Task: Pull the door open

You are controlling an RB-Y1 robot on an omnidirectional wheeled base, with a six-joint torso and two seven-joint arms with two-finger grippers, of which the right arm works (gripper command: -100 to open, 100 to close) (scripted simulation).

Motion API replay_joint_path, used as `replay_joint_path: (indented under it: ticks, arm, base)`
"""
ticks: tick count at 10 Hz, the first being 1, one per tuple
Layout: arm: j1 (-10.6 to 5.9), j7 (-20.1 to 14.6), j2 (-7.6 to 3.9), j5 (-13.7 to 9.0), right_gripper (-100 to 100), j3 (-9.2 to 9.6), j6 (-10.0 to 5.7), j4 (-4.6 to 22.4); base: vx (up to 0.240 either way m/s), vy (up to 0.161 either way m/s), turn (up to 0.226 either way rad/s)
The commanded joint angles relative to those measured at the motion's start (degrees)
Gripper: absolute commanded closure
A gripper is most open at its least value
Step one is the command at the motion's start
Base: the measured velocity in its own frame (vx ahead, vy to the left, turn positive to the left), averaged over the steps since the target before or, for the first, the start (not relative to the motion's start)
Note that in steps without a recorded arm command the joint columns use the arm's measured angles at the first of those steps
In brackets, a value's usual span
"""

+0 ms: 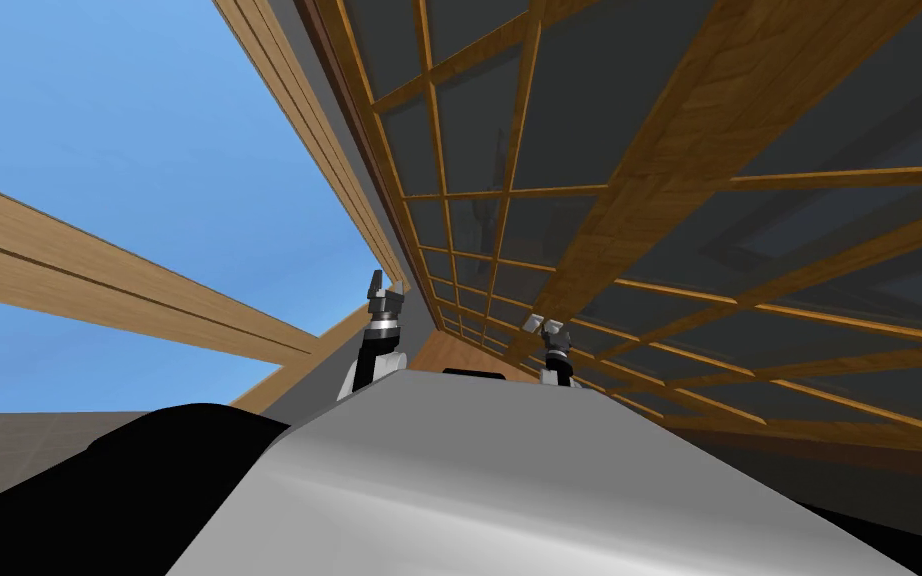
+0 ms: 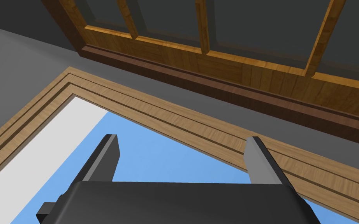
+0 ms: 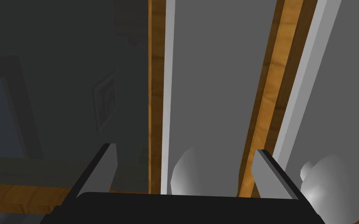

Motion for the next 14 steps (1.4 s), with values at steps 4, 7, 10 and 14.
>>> replay_joint_path:
  ticks: [4, 7, 10, 14]
  arm:
    - [-0.01, 0.1, -0.10, 0.0, 100, -0.06, -0.19, 0.3]
    - [1.45, -0.9, -0.29, -0.6, 100, -0.23, -0.04, 0.5]
    - [2.39, -1.5, -0.60, -1.1, 100, -0.47, 0.01, 0.8]
    - [2.39, -1.5, -0.60, -1.1, 100, -0.47, 0.01, 0.7]
  base:
    - [-0.011, 0.008, 0.010]
    - [-0.030, 0.006, 0.003]
    - [-0.130, 0.030, -0.023]
    - [-0.014, 0.008, -0.009]
